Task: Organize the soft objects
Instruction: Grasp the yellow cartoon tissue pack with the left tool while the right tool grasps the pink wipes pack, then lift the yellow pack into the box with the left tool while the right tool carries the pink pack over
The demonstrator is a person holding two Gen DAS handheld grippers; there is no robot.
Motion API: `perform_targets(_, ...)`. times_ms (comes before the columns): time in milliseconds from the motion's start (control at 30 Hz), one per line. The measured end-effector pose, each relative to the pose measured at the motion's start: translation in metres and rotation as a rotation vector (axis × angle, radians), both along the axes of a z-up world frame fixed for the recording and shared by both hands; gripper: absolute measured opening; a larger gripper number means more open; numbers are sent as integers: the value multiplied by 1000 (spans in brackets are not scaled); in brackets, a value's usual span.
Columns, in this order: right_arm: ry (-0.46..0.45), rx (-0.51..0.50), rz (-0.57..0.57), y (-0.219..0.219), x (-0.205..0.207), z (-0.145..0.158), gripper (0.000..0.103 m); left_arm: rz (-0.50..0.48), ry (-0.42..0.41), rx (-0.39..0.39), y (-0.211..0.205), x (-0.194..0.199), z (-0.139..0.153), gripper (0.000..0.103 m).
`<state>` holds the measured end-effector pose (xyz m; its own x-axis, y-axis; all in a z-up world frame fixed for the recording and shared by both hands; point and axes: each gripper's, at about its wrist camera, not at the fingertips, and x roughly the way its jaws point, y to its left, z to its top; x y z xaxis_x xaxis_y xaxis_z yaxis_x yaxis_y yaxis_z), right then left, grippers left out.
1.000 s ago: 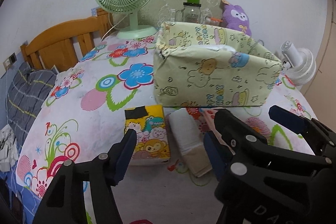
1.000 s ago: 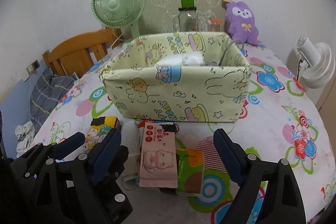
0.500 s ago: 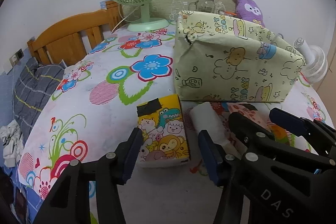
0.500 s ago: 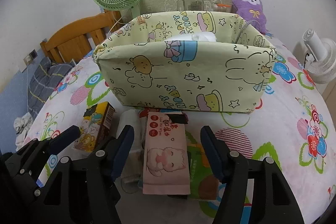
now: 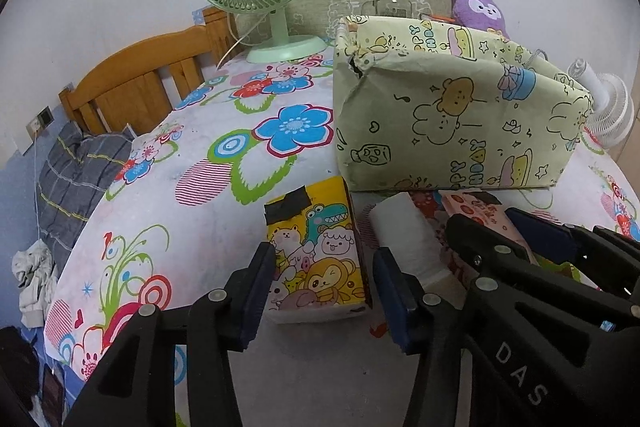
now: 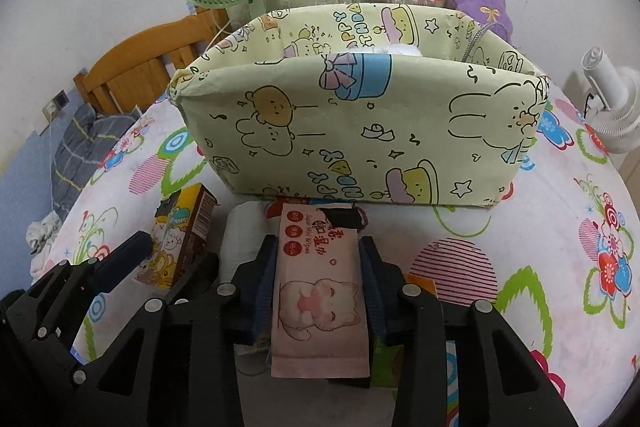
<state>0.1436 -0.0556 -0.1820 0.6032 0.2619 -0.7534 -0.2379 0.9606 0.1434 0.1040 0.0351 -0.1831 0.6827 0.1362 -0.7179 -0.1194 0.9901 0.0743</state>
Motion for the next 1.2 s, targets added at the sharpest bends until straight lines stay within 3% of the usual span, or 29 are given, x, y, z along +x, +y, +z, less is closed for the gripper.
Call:
perform_targets(67,0,1,-5,-1,0,0,43,1,-3,-7,1,0,0,51)
perform_targets(267,-11,-3,-4,1,-1,4,43,-14,-10,-33,0,-1,4,30)
perform_targets(400,-12,3,-1,2,-3,7,43,-14,-14,-55,2,-4,7,25)
perform_targets(733,-42,-1,-10,-2,-10,19,43,-42,-31,-104,-3,-11,17,20)
perform_targets(1200,-92,17,-41,-20,-26,43,43,-73,-84,-104,-21,-24,43,18)
